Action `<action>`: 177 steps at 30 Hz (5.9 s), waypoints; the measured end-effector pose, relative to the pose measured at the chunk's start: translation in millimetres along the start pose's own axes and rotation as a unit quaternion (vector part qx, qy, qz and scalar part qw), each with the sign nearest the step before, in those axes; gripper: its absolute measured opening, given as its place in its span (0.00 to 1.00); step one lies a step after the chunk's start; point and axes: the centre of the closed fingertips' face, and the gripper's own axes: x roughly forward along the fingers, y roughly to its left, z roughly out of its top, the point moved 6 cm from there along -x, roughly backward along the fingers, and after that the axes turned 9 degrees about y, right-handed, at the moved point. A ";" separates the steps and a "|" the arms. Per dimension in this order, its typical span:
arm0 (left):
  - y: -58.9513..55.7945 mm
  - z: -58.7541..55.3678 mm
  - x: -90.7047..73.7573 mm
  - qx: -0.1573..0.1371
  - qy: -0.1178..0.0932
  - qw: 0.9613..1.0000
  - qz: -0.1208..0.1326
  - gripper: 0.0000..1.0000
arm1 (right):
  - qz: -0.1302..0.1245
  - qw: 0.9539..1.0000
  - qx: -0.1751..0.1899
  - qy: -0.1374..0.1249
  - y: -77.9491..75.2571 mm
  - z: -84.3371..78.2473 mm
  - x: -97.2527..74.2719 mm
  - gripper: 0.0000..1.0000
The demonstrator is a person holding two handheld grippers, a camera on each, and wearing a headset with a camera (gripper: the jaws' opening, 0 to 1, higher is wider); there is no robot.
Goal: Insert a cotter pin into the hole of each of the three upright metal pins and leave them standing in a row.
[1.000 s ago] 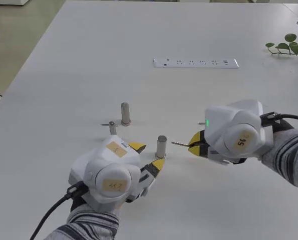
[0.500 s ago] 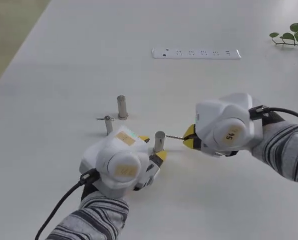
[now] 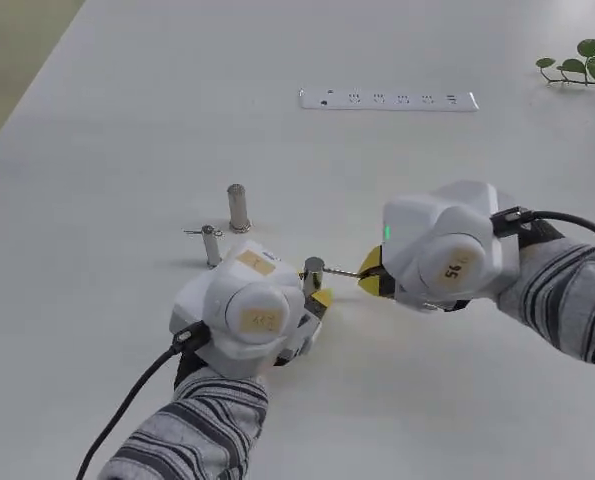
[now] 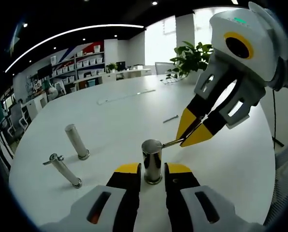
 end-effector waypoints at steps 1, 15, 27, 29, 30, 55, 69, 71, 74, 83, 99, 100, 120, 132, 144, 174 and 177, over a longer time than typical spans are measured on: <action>-0.5 0.0 0.6 -0.001 0.001 1.000 -0.001 0.15 | -0.002 1.000 0.001 -0.001 -0.3 0.4 -0.5 0.00; 0.0 -0.4 3.9 -0.004 0.009 1.000 0.002 0.10 | -0.003 1.000 -0.008 0.006 -1.0 5.5 -1.1 0.00; -0.5 -1.4 5.3 -0.011 0.011 1.000 0.005 0.10 | -0.015 0.999 -0.034 0.028 0.6 8.8 -9.9 0.00; -0.6 -1.6 5.4 -0.015 0.011 1.000 0.005 0.10 | -0.013 0.999 -0.027 0.026 1.1 8.4 -10.3 0.00; -0.6 -1.6 5.5 -0.015 0.011 1.000 0.004 0.10 | -0.011 0.999 -0.022 0.026 1.2 8.4 -10.7 0.00; -1.3 -1.2 5.4 -0.008 0.016 1.000 0.006 0.10 | -0.005 1.000 -0.007 0.012 1.9 13.9 -25.4 0.00; -1.6 -1.3 5.8 -0.007 0.016 1.000 0.013 0.10 | 0.009 0.999 0.036 -0.017 1.6 14.1 -15.6 0.00; -1.9 -1.6 5.9 -0.011 0.016 1.000 0.015 0.10 | 0.008 0.999 0.033 -0.018 1.3 16.0 -14.2 0.00; -2.5 -1.9 6.1 -0.012 0.016 1.000 0.020 0.10 | 0.007 0.999 0.030 -0.021 1.0 19.0 -12.3 0.00; -3.0 -2.5 7.0 -0.007 0.017 0.999 0.028 0.10 | 0.003 0.999 0.015 -0.030 -1.1 26.9 -6.3 0.00; -3.3 -4.4 8.7 -0.035 0.018 0.999 0.033 0.10 | -0.011 0.999 0.016 -0.046 -2.6 37.9 -2.3 0.00; -3.3 -4.5 8.7 -0.037 0.018 0.999 0.033 0.10 | -0.014 0.999 0.011 -0.044 -2.2 37.8 -2.2 0.00; -3.5 -5.4 9.6 -0.064 0.022 0.997 0.038 0.10 | 0.009 0.995 0.080 -0.053 -0.3 28.9 -12.3 0.00; -4.0 -5.5 8.9 -0.064 0.023 0.997 0.043 0.10 | 0.009 0.995 0.081 -0.053 -0.4 31.4 -11.1 0.00; -1.5 -4.1 10.7 -0.048 0.019 0.998 0.045 0.09 | 0.005 0.982 0.175 -0.069 -5.0 18.8 -11.6 0.06; 38.0 12.2 23.1 -0.069 0.030 0.995 0.067 0.09 | -0.005 0.947 0.309 -0.084 -12.5 -9.9 -17.8 0.07; 36.6 11.5 24.3 -0.069 0.031 0.995 0.066 0.09 | -0.006 0.948 0.308 -0.082 -12.1 -10.9 -17.6 0.07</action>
